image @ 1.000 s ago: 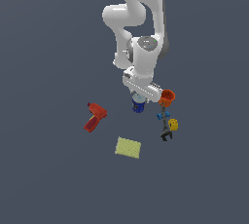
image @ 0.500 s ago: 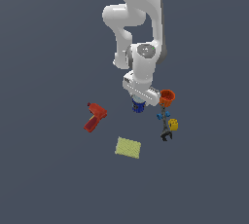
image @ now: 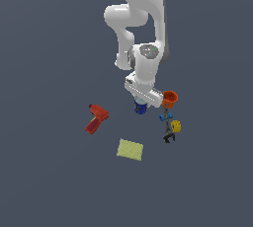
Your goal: Pick up a designated object from a clutter of objects.
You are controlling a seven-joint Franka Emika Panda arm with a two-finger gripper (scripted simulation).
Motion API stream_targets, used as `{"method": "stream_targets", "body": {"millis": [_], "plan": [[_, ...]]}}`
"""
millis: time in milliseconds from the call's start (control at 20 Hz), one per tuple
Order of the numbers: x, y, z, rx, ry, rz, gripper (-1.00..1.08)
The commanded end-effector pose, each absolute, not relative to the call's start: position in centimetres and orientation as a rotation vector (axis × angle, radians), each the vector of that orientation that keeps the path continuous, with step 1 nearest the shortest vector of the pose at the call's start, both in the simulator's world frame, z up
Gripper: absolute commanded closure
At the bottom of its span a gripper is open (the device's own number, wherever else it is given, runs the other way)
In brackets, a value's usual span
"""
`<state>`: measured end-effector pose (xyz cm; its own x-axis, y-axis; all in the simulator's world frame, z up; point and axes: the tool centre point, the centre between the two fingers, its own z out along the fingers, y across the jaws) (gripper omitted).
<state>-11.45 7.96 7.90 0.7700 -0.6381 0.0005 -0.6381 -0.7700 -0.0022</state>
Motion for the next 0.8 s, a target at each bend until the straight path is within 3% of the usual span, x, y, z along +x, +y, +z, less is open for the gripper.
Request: {"method": "stream_targets", "body": {"millis": [0,750], "plan": [[-11.4,8.0,7.9,-2.954,1.065,-0.002,1.08],[-8.5,6.0,12.1,-2.952,1.064,0.0,1.08]]}}
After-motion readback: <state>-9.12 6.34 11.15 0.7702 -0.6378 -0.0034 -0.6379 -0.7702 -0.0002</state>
